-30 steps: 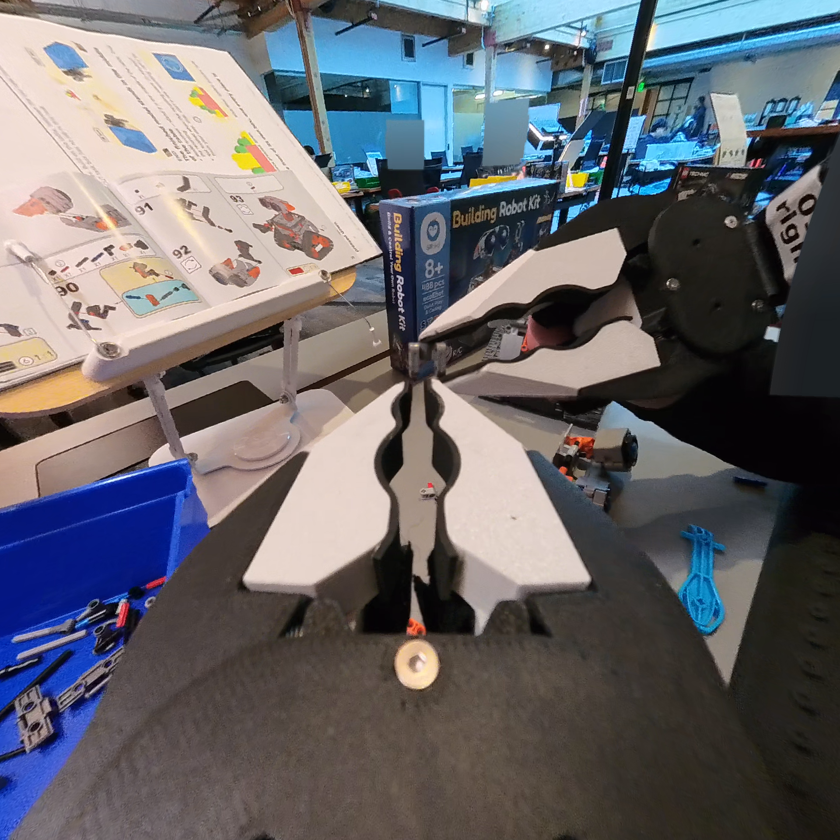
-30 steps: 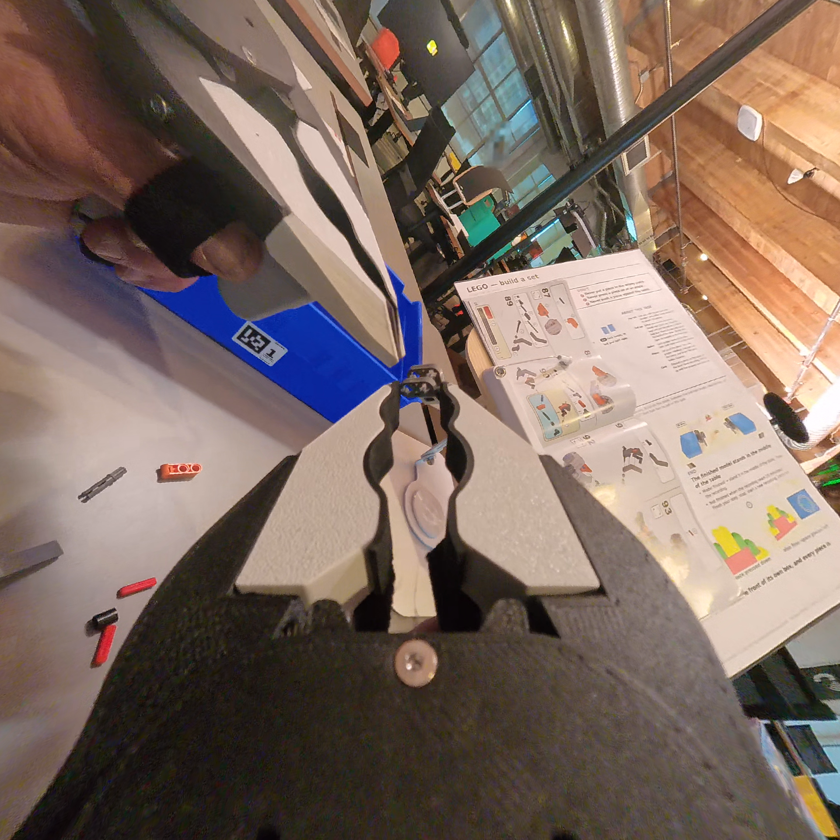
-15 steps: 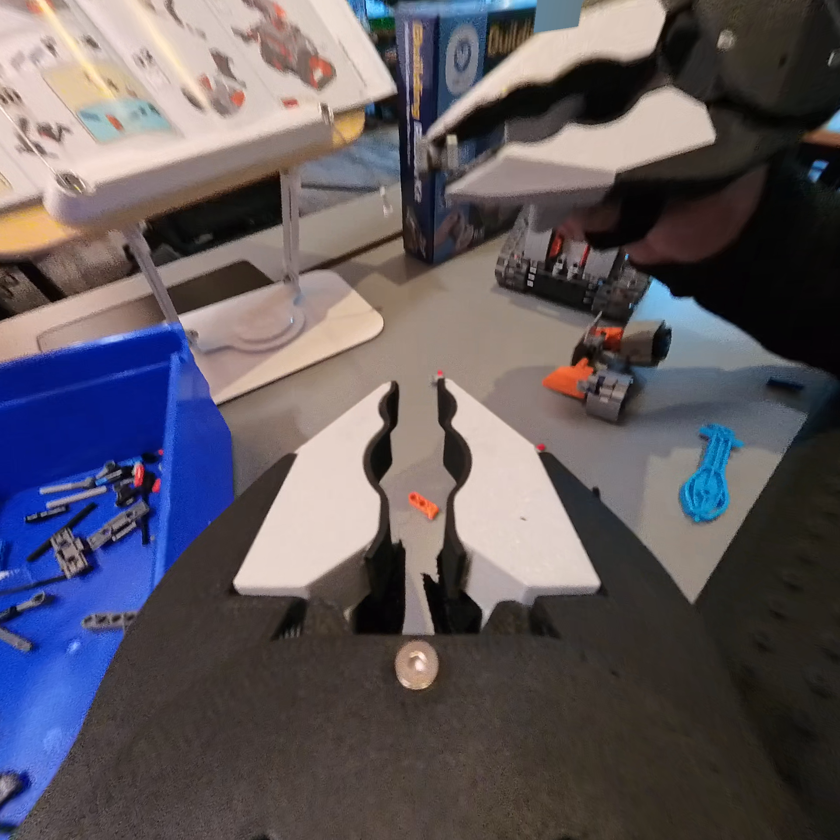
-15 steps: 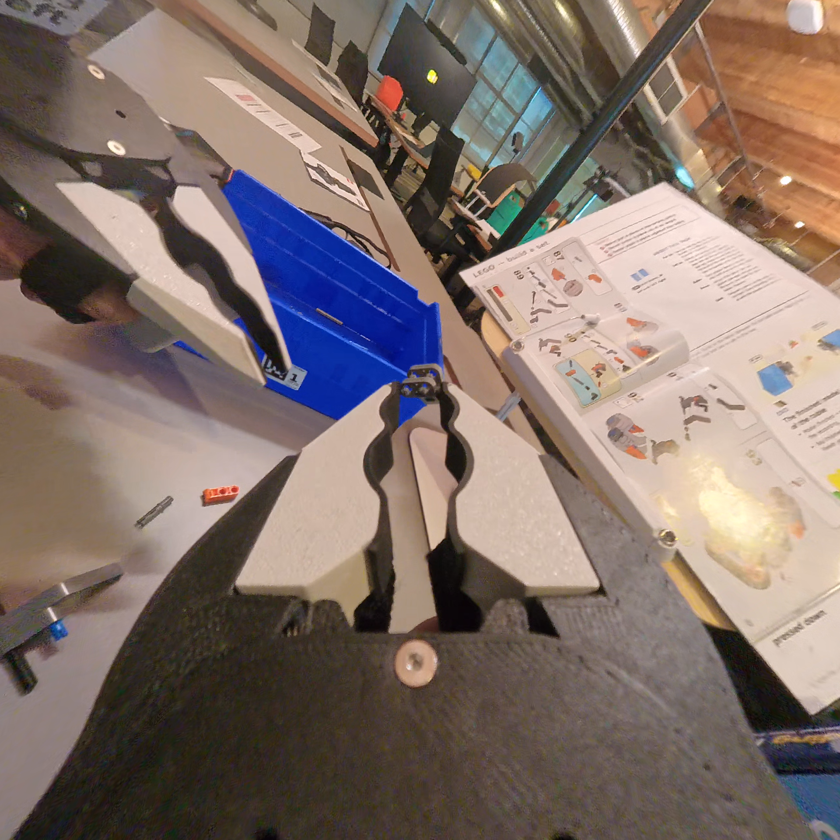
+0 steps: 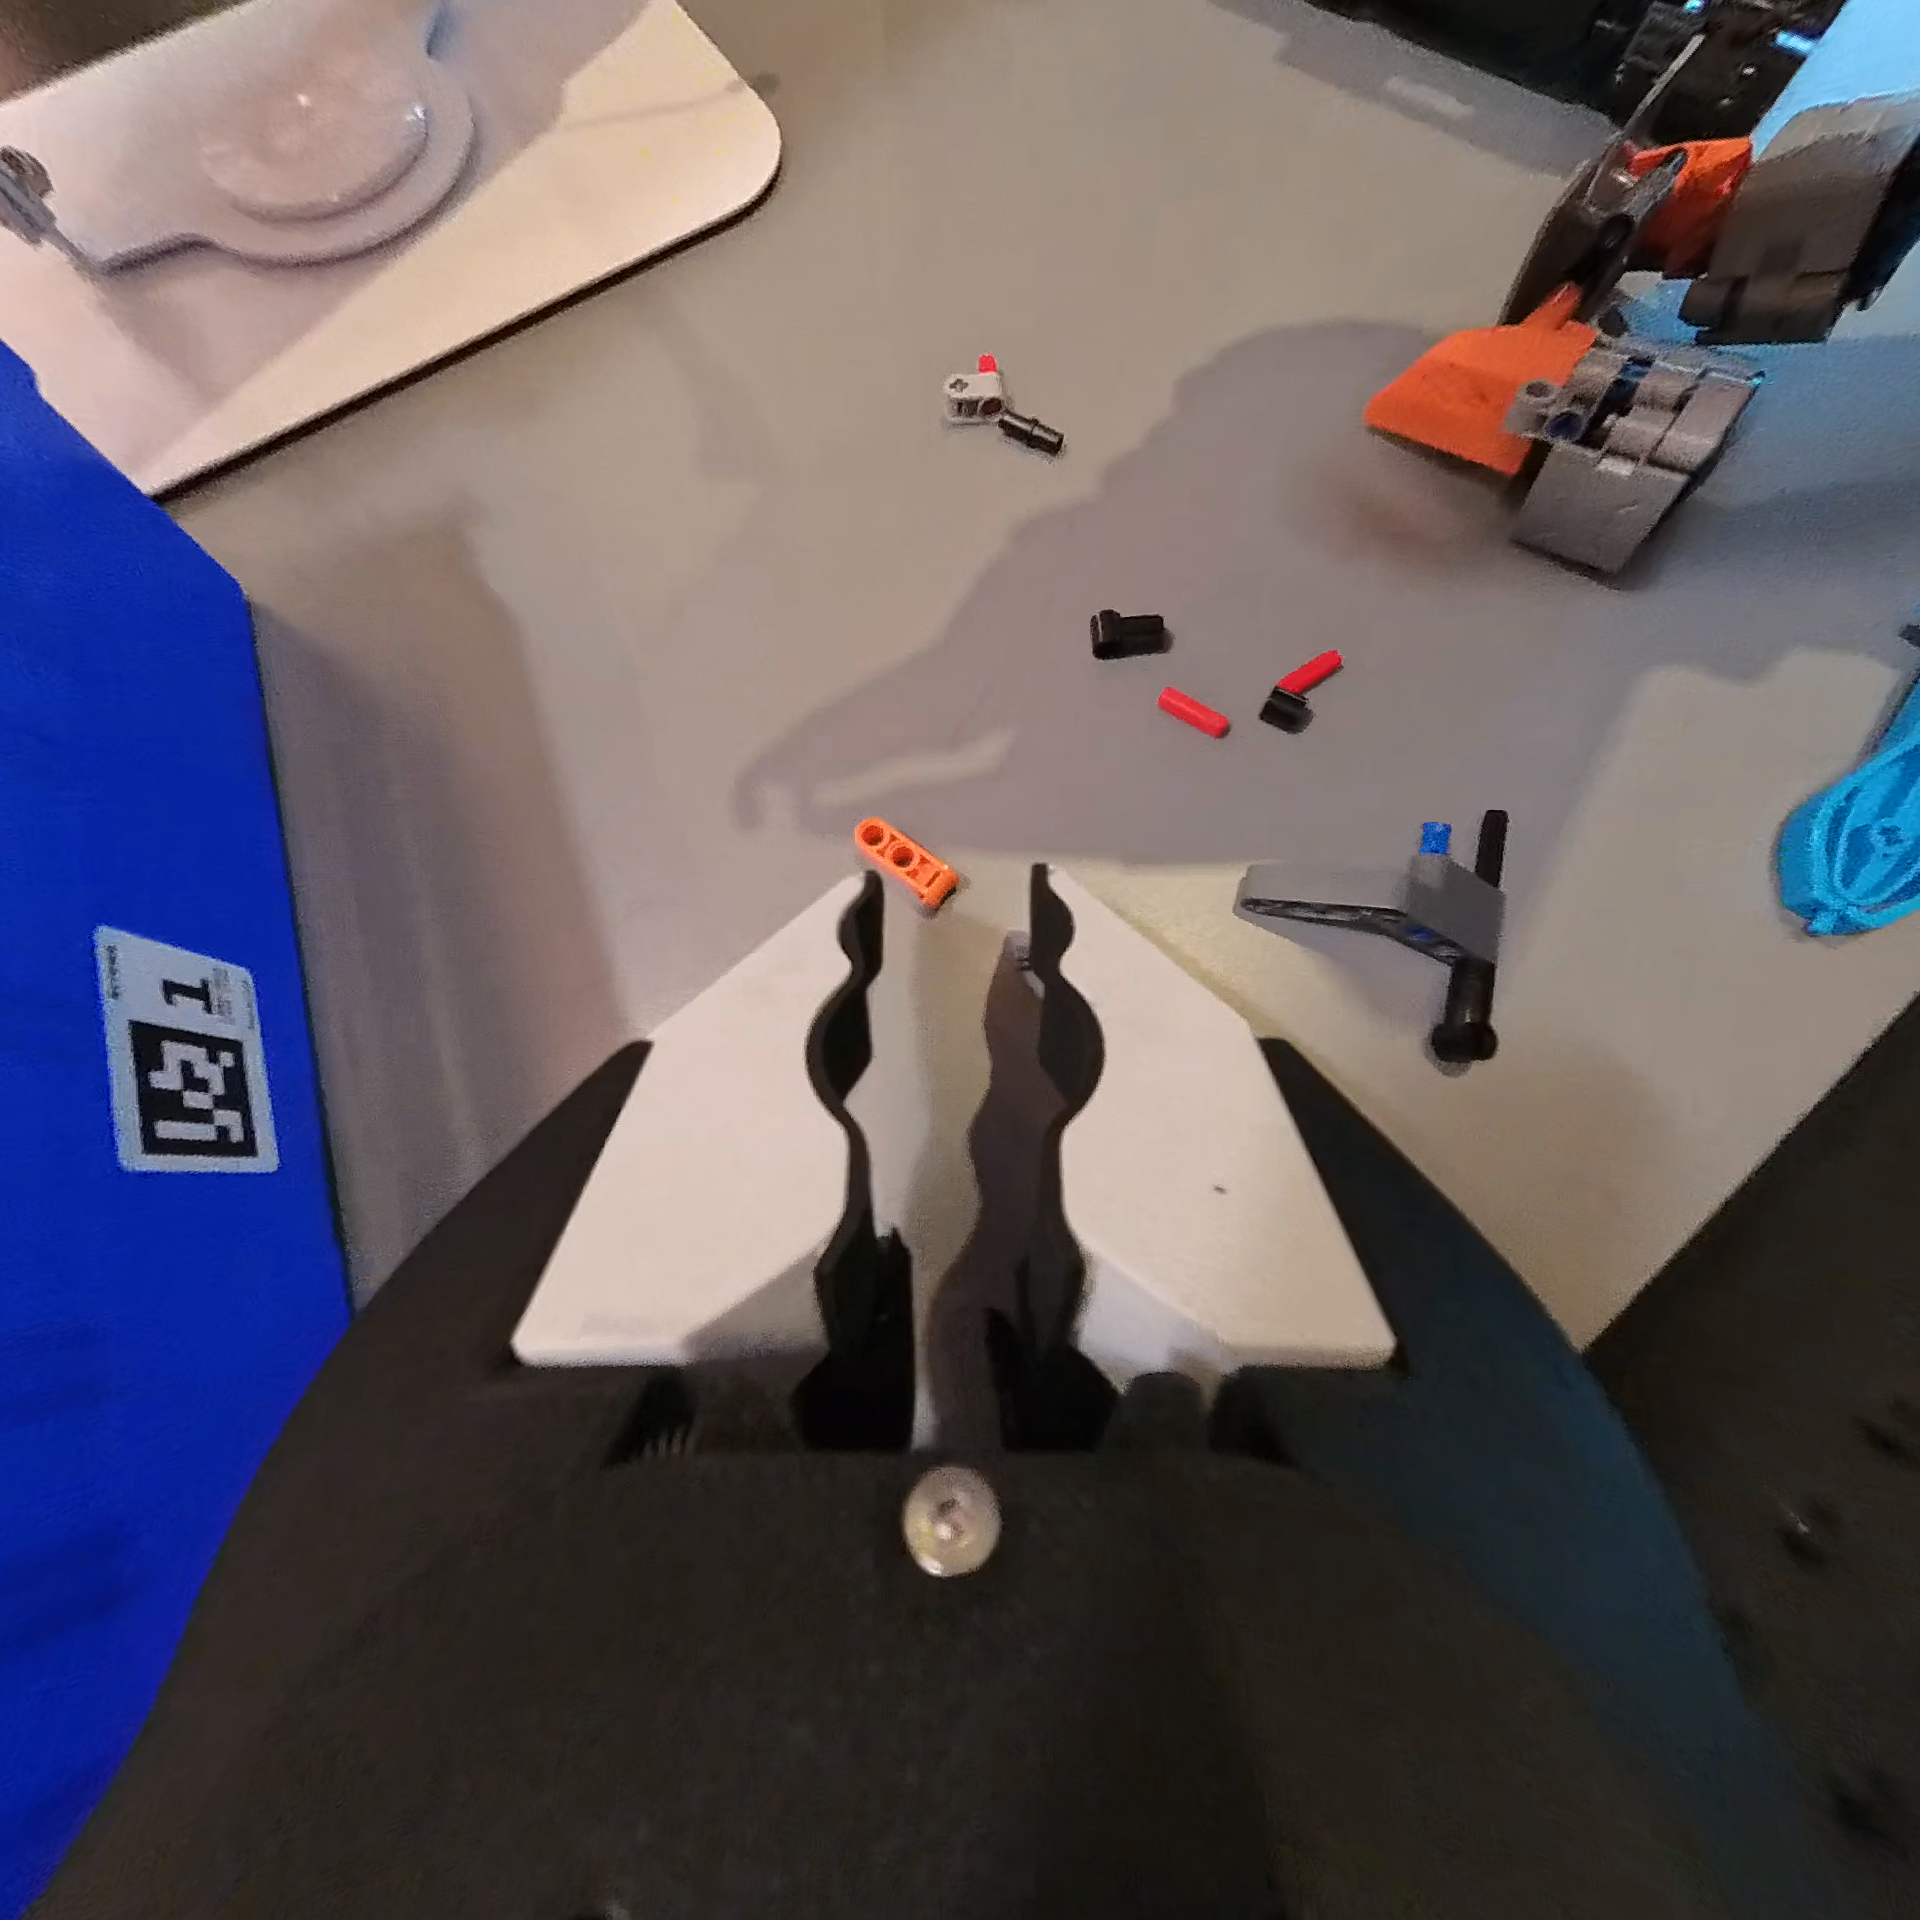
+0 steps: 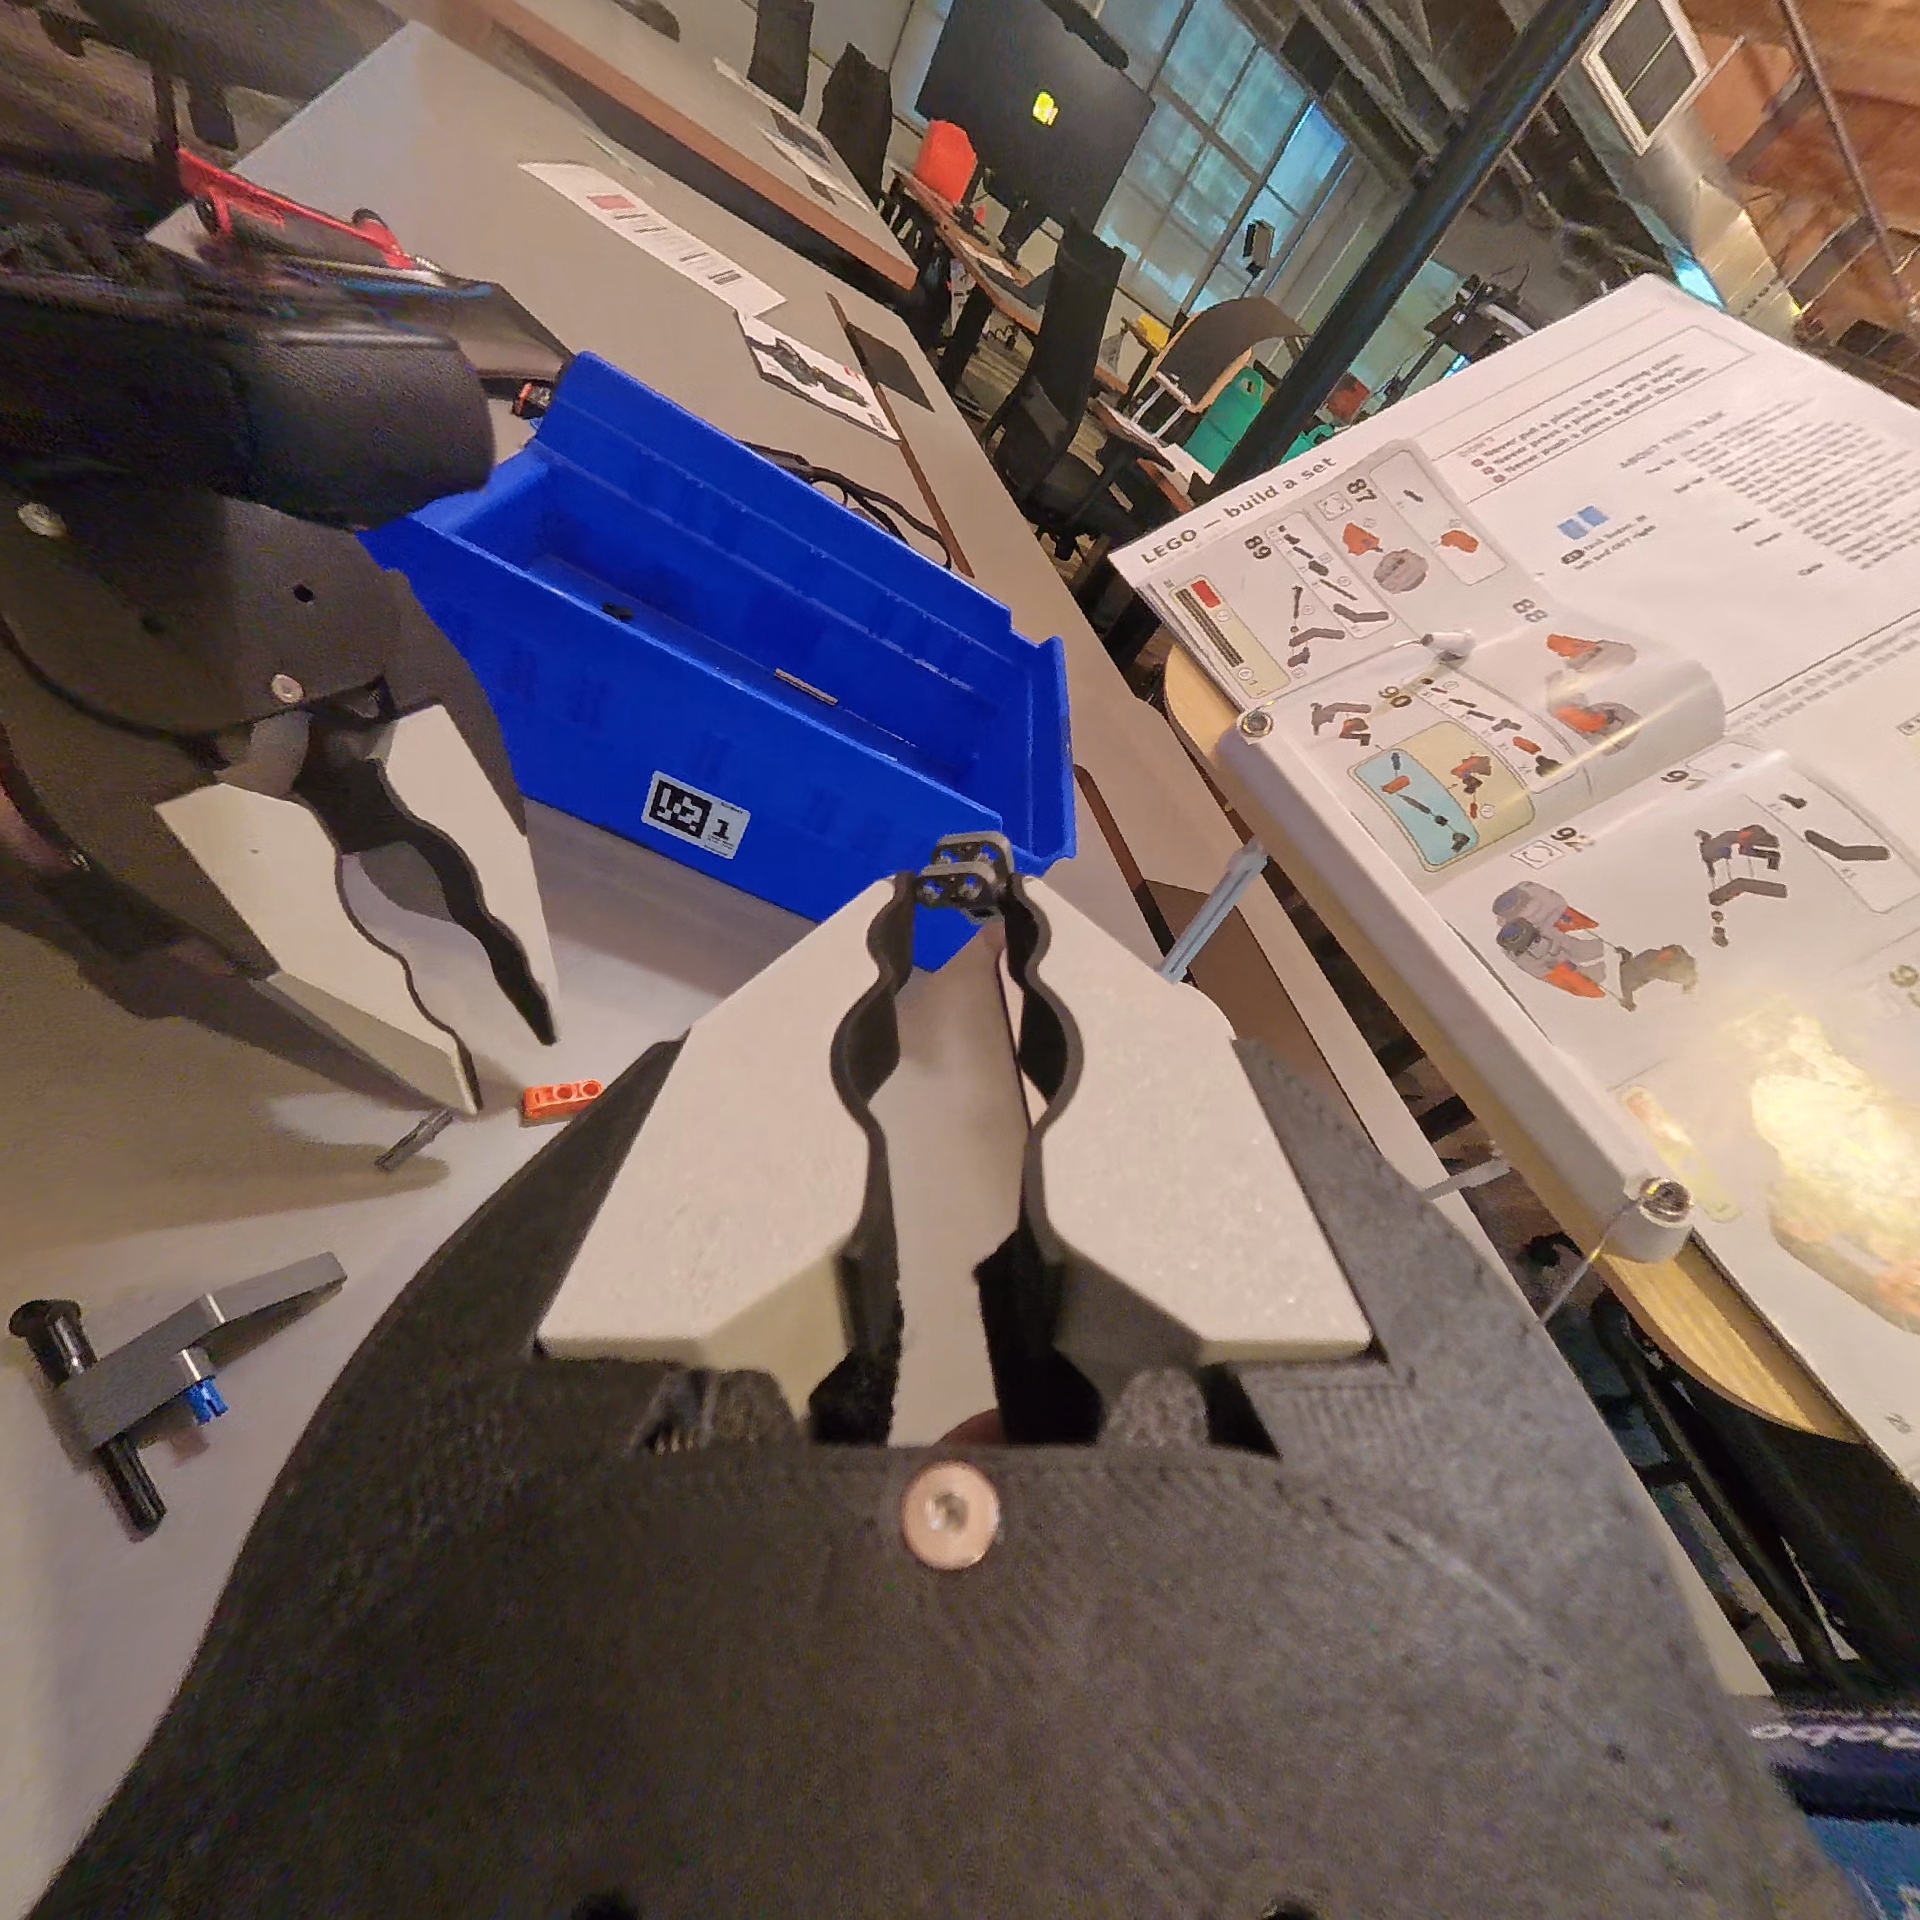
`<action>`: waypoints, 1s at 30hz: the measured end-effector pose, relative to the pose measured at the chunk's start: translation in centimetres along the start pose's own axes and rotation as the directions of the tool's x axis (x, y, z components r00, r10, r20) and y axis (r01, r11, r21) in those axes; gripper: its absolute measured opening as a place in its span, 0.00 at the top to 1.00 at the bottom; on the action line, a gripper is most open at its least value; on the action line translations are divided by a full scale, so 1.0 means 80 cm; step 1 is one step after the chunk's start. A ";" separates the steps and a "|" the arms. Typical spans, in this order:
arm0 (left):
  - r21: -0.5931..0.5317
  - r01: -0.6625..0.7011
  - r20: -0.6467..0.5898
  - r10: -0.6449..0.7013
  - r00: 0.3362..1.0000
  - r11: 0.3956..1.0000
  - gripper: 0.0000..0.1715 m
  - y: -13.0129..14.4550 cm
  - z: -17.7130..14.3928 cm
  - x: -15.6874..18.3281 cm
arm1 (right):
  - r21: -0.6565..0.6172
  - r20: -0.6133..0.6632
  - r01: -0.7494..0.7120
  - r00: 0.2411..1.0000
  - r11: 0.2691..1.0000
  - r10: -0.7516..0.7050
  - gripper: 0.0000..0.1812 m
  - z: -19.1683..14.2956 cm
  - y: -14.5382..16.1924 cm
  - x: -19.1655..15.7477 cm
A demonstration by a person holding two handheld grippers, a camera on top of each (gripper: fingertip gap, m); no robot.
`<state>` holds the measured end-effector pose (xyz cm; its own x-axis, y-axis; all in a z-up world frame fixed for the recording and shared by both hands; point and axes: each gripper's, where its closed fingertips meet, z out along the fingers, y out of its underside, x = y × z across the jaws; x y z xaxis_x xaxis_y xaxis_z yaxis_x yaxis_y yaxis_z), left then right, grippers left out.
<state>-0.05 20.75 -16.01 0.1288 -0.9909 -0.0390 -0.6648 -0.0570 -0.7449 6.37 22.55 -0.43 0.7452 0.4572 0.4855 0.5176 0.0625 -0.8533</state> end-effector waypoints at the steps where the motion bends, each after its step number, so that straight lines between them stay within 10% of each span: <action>1: -0.008 0.004 0.000 -0.004 1.000 1.000 0.85 0.001 0.002 -0.001 | -0.001 0.003 -0.001 1.000 1.000 0.001 0.92 0.001 0.001 -0.001; 20: -0.047 -0.040 0.033 0.041 0.999 0.998 0.96 0.006 0.024 -0.018 | -0.014 0.017 0.000 1.000 1.000 0.000 0.92 0.008 0.008 -0.008; 30: 0.163 -0.040 -0.036 0.047 0.998 0.986 0.96 -0.050 -0.006 -0.008 | 0.006 0.005 -0.003 1.000 1.000 0.003 0.92 0.002 0.000 -0.002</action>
<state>2.18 21.52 -12.65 0.0705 -0.9963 -0.0497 -0.5410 0.0037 -0.8410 6.16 22.60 -0.51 0.7450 0.4614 0.4818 0.5125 0.0664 -0.8561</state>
